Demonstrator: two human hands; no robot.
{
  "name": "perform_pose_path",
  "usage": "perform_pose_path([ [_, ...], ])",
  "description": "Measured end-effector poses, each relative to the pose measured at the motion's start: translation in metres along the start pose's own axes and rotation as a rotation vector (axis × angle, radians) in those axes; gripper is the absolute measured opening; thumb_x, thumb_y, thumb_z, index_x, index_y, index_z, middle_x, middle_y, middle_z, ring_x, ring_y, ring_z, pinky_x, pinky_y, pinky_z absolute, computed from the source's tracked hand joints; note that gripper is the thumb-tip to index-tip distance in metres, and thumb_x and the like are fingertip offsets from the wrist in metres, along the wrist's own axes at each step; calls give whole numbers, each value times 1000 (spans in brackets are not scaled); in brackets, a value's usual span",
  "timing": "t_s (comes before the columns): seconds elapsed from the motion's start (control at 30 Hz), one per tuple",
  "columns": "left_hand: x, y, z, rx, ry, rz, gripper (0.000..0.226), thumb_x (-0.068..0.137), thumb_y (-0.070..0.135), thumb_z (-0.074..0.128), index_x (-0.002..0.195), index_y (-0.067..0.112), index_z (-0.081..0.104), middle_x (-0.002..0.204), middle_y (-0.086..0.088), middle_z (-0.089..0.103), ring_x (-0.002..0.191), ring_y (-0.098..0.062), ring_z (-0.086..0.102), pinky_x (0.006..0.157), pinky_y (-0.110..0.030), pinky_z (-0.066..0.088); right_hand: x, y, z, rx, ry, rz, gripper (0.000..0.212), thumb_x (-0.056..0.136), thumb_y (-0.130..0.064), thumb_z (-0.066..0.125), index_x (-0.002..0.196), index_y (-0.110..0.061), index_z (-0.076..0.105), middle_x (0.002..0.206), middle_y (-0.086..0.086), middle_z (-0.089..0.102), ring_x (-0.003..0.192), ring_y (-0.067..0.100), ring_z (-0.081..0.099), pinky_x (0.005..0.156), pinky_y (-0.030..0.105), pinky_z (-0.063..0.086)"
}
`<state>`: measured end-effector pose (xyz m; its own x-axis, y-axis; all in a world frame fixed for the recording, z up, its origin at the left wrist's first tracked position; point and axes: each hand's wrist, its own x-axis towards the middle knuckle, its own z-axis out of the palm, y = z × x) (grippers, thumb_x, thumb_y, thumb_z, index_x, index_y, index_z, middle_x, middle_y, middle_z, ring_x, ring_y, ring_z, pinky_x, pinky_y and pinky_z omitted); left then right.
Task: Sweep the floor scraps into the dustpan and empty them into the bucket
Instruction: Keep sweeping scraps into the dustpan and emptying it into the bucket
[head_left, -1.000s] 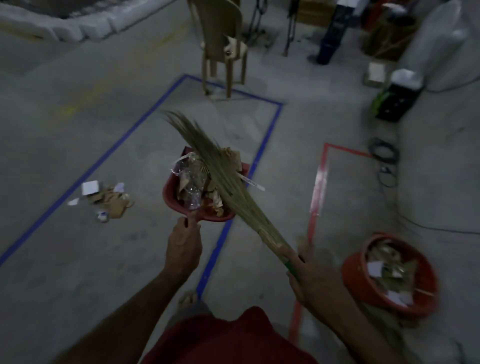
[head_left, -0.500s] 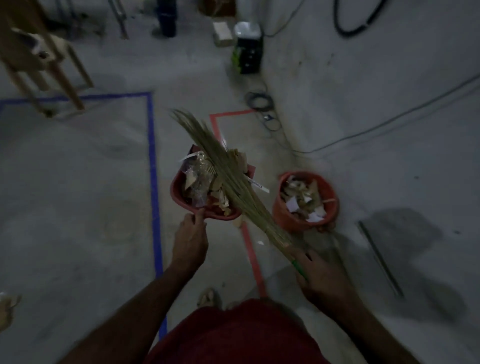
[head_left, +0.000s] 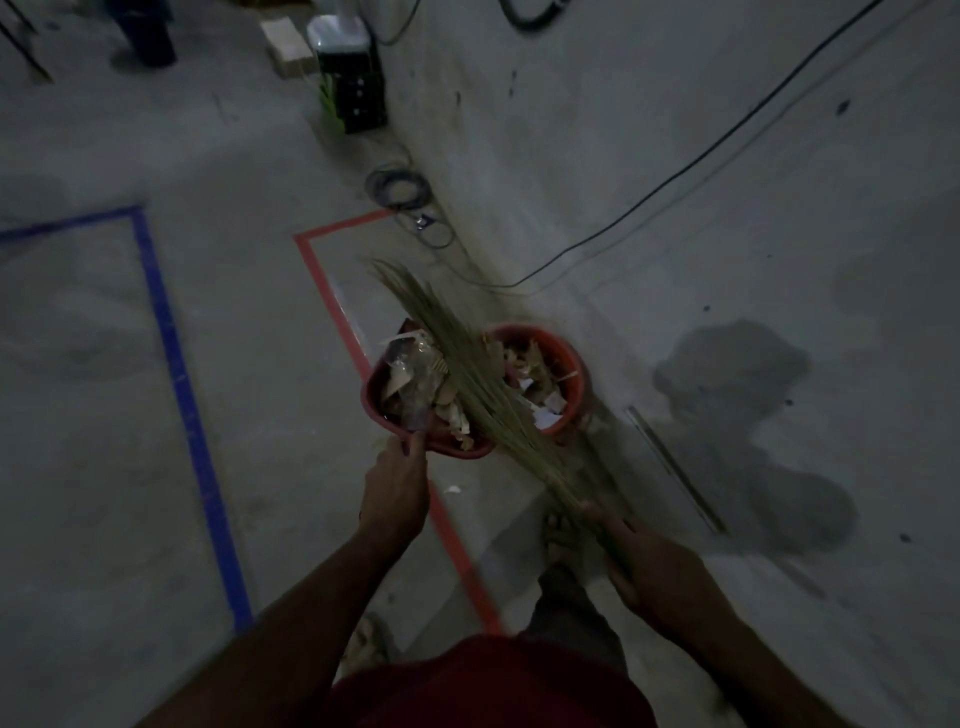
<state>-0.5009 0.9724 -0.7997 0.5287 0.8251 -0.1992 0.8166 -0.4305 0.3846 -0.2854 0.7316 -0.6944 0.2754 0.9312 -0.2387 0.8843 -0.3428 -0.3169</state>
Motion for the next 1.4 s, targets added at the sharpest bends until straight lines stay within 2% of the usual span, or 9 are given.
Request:
perform_pose_path([
  [0.2, 69, 88, 45, 50, -110, -61, 62, 90, 9, 62, 146, 14, 36, 119, -16, 50, 100, -36, 56, 70, -41, 45, 50, 121, -9, -93, -87, 17, 89, 81, -29, 67, 152, -50, 18, 83, -12, 52, 53, 2, 36, 42, 18, 34],
  [0.3, 106, 127, 76, 109, -124, -97, 64, 90, 13, 65, 147, 12, 35, 113, -18, 55, 92, -37, 59, 70, -38, 44, 87, 182, -19, -139, -118, 16, 86, 85, -28, 62, 151, -53, 14, 85, -11, 46, 57, 5, 39, 46, 19, 30],
  [0.47, 165, 178, 122, 235, -198, -182, 105, 85, 22, 74, 159, 17, 1, 124, -20, 53, 103, -33, 59, 81, -41, 53, 143, 269, -19, -89, -173, 18, 78, 95, -22, 48, 151, -56, 6, 97, -5, 53, 67, 10, 48, 57, 29, 44],
  [0.57, 189, 201, 139, 265, -206, -227, 90, 90, 15, 64, 159, 15, 6, 124, -20, 53, 109, -34, 56, 85, -42, 52, 173, 306, -14, -72, -160, -14, 72, 90, -12, 64, 146, -44, 31, 84, 3, 57, 59, 15, 56, 50, 33, 52],
  [0.67, 213, 217, 148, 316, -122, -247, 65, 87, 14, 66, 147, 13, 39, 114, -20, 58, 98, -36, 61, 77, -43, 54, 190, 329, -14, -77, -52, -106, 57, 80, -3, 74, 127, -22, 48, 72, 6, 56, 44, 17, 51, 35, 28, 43],
  [0.83, 238, 237, 150, 415, -241, -352, 46, 98, 14, 41, 144, 16, 36, 125, -13, 54, 109, -31, 59, 80, -37, 49, 203, 355, -12, -24, -104, 59, 30, 78, -13, 81, 98, -14, 59, 69, -5, 51, 49, 7, 47, 46, 12, 31],
  [0.97, 243, 241, 146, 453, -267, -399, 37, 98, 14, 44, 135, 16, 43, 122, -12, 54, 108, -29, 59, 80, -35, 48, 205, 374, 0, 10, -150, 144, 27, 88, -29, 69, 111, -15, 65, 78, -12, 48, 62, 0, 43, 53, 6, 24],
  [1.1, 231, 242, 136, 543, -275, -352, 33, 94, 26, 61, 124, 18, 51, 117, -9, 55, 103, -26, 59, 77, -34, 45, 198, 373, 0, 27, -114, 133, 31, 86, -28, 73, 109, -9, 66, 81, -4, 56, 64, 5, 47, 56, 20, 37],
  [1.4, 208, 244, 125, 586, -263, -327, 30, 95, 30, 60, 120, 16, 53, 113, -10, 55, 101, -28, 59, 76, -35, 46, 174, 373, -2, -23, -35, 107, 36, 83, -20, 75, 112, -1, 65, 85, 10, 64, 68, 24, 66, 54, 26, 46],
])
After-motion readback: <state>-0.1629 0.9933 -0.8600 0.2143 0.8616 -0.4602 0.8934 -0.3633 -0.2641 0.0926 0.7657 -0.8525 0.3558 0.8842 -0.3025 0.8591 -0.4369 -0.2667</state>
